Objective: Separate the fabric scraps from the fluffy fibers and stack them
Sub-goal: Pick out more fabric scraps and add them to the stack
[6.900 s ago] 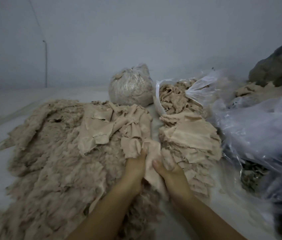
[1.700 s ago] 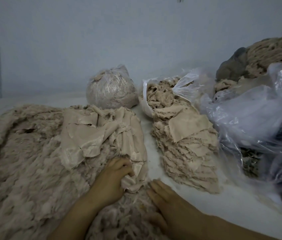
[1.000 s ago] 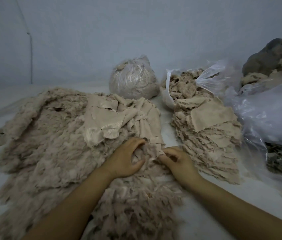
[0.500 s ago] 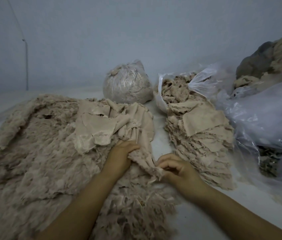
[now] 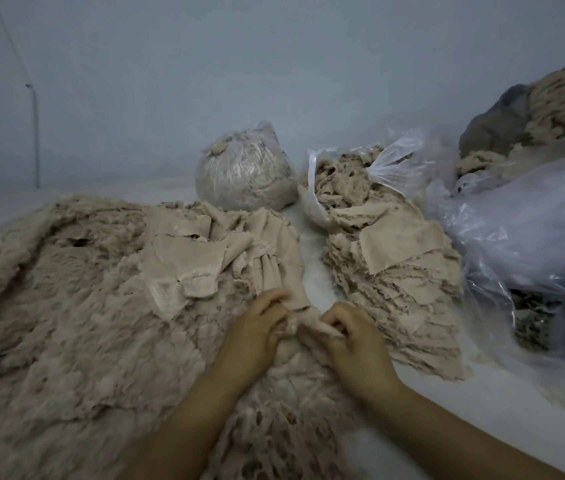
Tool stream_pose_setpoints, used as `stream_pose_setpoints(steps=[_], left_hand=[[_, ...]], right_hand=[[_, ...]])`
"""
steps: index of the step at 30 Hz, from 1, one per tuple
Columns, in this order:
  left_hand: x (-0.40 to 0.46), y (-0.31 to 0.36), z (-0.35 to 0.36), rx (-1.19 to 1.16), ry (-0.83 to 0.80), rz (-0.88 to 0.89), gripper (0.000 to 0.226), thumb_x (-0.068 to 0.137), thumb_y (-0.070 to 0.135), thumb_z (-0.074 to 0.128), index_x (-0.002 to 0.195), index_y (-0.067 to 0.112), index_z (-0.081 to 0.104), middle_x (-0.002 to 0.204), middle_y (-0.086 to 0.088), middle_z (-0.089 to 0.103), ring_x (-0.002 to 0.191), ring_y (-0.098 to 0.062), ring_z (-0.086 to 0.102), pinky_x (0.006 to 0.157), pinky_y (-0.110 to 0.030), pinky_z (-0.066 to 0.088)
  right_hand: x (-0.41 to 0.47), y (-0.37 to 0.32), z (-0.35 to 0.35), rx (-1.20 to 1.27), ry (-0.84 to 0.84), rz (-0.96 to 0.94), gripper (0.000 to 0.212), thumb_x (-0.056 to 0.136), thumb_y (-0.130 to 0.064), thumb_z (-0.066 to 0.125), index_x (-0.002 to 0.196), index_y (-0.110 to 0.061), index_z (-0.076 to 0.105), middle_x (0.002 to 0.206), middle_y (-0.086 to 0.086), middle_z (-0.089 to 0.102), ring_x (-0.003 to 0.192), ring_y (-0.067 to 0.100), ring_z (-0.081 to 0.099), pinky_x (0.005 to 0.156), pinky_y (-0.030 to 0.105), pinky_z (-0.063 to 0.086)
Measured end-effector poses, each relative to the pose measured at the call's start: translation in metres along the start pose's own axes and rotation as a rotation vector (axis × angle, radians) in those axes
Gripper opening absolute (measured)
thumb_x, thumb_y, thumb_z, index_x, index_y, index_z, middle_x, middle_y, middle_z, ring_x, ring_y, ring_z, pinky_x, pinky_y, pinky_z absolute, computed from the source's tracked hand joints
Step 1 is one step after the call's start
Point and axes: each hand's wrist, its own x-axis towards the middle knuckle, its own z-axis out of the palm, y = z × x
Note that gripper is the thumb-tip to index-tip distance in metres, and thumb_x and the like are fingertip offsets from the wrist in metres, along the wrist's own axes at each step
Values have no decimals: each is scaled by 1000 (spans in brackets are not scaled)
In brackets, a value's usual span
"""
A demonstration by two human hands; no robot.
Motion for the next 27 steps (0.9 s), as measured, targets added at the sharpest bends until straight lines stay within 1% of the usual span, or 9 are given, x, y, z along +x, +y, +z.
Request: stream_pose_setpoints(steps=[3, 6, 8, 11, 13, 17, 20, 24, 27], left_hand=[[4, -3, -3, -94, 28, -220, 24, 92, -3, 49, 103, 10, 66, 99, -3, 63, 91, -13, 57, 77, -20, 39], [0, -2, -4, -98, 61, -186, 31, 88, -1, 53, 79, 29, 53, 77, 12, 52, 70, 2, 47, 65, -23, 34], [-4, 2, -5, -138, 38, -150, 24, 87, 12, 57, 104, 27, 59, 97, 17, 54, 81, 4, 50, 68, -16, 38], [-5, 7, -1, -288, -233, -197, 65, 85, 39, 60, 142, 43, 29, 127, 39, 39, 105, 18, 47, 85, -1, 37], [-4, 7, 3, -258, -330, -183, 57, 88, 27, 61, 140, 35, 39, 122, 25, 52, 111, 6, 51, 89, -4, 37], [2, 3, 7, -79, -133, -161, 18, 82, -12, 51, 92, -5, 65, 93, -16, 59, 90, -30, 58, 79, -30, 43], [2, -1, 9, 14, -136, -198, 19, 87, -7, 48, 92, -3, 65, 92, -16, 59, 87, -28, 57, 77, -36, 43], [-2, -5, 0, 32, -72, -273, 18, 96, 15, 48, 99, 4, 63, 97, -4, 61, 92, -22, 58, 80, -29, 42], [-2, 9, -4, -326, -155, -268, 23, 95, 25, 55, 106, 10, 68, 94, 12, 67, 83, -3, 62, 74, -13, 46]], right_hand=[[-4, -1, -8, 297, 57, 34, 26, 90, -21, 64, 67, -17, 51, 65, -10, 51, 61, 2, 46, 59, 15, 36], [-1, 4, -9, 622, 177, 287, 13, 92, -20, 59, 80, -15, 59, 77, 3, 66, 75, 18, 64, 71, 33, 53], [3, 5, -9, 662, 224, 372, 6, 95, -19, 56, 94, -14, 60, 94, 11, 71, 90, 28, 68, 81, 45, 56], [1, 1, -4, 737, 137, 361, 9, 95, -11, 54, 101, -12, 62, 93, 8, 74, 83, 20, 72, 67, 29, 58], [-1, -2, -4, 769, 108, 334, 10, 95, -8, 52, 98, -9, 62, 85, 4, 75, 77, 16, 72, 62, 21, 55], [5, 4, -10, 672, 287, 272, 12, 95, -13, 53, 85, -10, 59, 70, -7, 71, 66, 4, 67, 55, 15, 50], [8, 6, -12, 668, 382, 284, 13, 96, -12, 52, 86, -11, 60, 72, -5, 71, 67, 6, 68, 56, 17, 52], [23, 21, -33, 722, 580, 349, 14, 97, -16, 51, 98, -13, 65, 95, 6, 73, 91, 22, 70, 83, 43, 57], [18, 21, -30, 701, 404, 255, 18, 94, -15, 57, 90, -23, 72, 91, 1, 74, 87, 19, 71, 79, 38, 59]])
